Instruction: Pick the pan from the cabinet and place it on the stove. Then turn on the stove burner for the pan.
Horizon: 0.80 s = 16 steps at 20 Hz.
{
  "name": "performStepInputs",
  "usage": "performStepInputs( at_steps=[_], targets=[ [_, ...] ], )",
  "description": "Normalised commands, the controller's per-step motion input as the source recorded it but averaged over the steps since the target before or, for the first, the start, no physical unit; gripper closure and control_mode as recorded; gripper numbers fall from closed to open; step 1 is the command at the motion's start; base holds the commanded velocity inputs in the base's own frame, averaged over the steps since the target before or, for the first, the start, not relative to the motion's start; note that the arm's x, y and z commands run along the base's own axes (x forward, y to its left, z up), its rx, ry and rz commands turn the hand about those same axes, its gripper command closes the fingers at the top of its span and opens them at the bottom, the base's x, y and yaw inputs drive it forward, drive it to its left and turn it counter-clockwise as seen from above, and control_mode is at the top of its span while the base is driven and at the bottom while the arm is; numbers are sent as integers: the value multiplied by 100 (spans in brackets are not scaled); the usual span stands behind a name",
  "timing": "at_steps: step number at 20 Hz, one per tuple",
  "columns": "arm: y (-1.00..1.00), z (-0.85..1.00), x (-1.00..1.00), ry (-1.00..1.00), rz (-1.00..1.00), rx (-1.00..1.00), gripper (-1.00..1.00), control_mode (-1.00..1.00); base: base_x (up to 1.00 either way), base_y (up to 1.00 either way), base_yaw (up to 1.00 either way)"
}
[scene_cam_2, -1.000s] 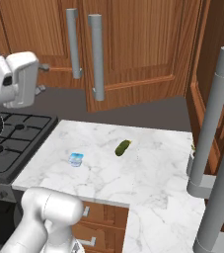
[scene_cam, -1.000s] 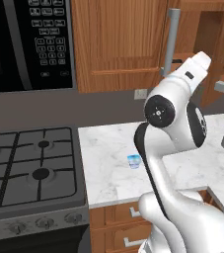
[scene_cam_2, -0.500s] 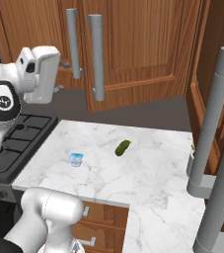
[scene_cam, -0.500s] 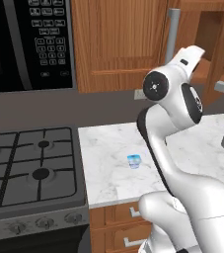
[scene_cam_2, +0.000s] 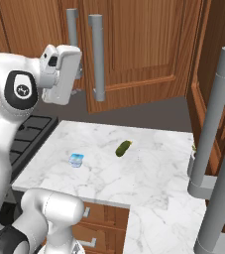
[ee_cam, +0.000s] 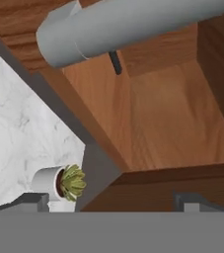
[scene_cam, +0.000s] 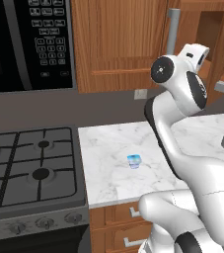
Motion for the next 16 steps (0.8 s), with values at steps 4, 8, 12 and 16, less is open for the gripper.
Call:
performStepInputs(
  at_steps=[4, 8, 12, 16],
  targets=[
    [-51, -14, -2, 8, -9, 0, -100, -100, 0, 0, 0],
    [-58, -11, -24, 2, -10, 0, -100, -100, 0, 0, 0],
    [-61, -7, -29, 0, -10, 0, -100, -100, 0, 0, 0],
    [-70, -2, -29, 0, -10, 0, -100, -100, 0, 0, 0]
  ],
)
